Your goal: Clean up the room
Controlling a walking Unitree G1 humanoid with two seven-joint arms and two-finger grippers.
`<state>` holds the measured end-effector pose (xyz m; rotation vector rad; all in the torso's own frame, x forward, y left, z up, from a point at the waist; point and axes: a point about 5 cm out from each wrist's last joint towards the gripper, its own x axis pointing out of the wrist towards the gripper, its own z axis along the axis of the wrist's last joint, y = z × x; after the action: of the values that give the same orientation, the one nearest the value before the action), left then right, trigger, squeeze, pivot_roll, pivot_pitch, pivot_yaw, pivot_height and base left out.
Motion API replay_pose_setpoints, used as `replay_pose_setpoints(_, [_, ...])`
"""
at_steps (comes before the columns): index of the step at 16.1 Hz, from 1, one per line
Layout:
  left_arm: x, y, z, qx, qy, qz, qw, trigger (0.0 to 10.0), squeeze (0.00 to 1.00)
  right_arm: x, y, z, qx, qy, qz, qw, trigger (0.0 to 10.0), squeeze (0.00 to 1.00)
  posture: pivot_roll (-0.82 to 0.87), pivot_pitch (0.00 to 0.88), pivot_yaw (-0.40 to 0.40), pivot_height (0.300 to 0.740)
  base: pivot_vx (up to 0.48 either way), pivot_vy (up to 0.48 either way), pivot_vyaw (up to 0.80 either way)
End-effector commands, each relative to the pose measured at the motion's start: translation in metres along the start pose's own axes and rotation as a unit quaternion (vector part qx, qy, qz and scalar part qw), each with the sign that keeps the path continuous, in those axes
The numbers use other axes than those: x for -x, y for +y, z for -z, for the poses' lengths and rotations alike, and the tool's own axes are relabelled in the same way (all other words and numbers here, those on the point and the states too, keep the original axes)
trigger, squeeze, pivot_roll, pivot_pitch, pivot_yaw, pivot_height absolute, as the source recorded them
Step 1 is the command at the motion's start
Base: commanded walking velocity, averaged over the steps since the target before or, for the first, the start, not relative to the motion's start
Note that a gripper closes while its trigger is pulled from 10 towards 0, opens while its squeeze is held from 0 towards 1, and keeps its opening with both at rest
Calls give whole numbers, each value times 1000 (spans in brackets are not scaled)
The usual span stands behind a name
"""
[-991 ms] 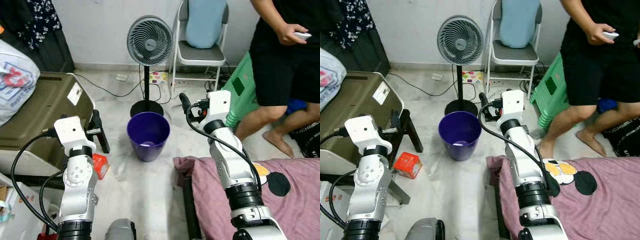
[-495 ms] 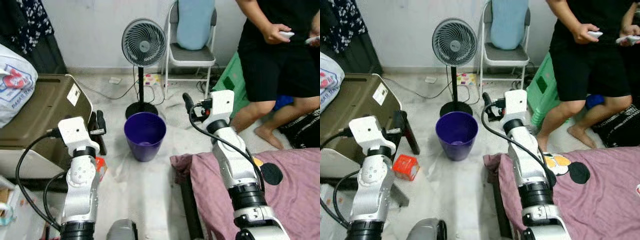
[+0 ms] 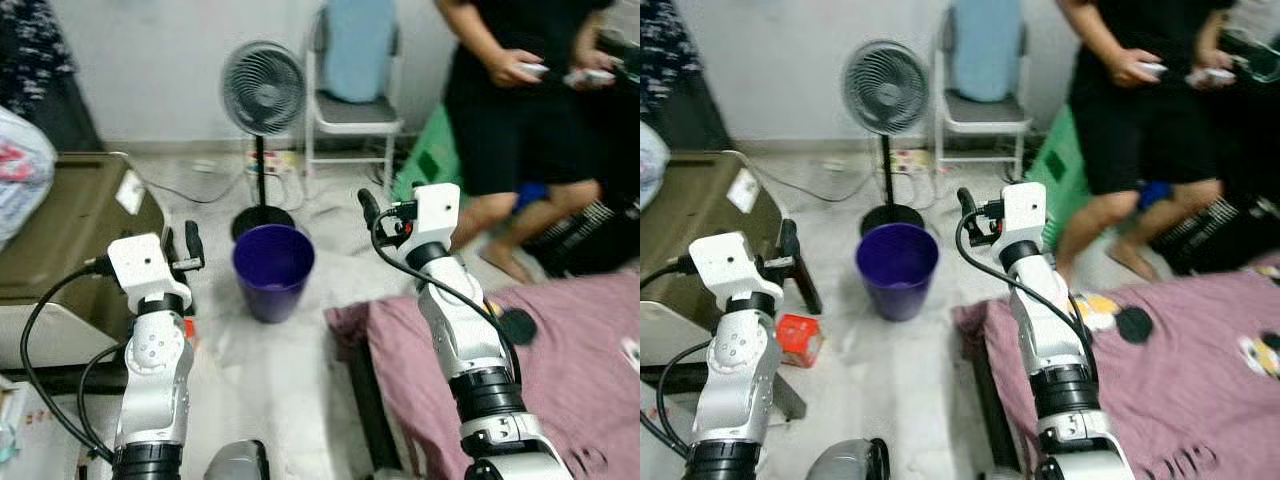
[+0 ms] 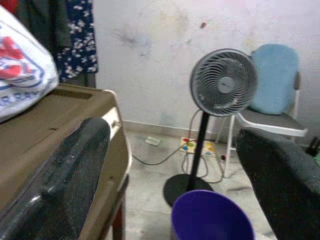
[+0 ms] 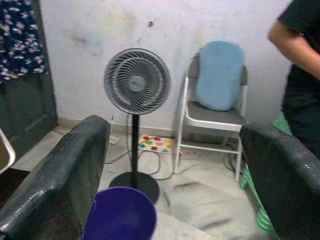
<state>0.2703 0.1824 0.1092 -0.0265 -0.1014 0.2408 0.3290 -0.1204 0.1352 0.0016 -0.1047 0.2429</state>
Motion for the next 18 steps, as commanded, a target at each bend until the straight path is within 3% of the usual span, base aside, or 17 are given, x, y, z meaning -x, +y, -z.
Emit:
replay_pose_setpoints(1, [0, -4, 0, -3, 0, 7, 1000, 10000, 0, -2, -2, -4, 8, -8, 4, 1000, 10000, 0, 20, 0, -41, 740, 0, 0, 0])
replay_pose_setpoints(18, [2, -10, -5, 14, -23, 59, 998, 10000, 0, -4, -3, -5, 12, -15, 2, 1000, 10000, 0, 19, 0, -40, 740, 0, 0, 0])
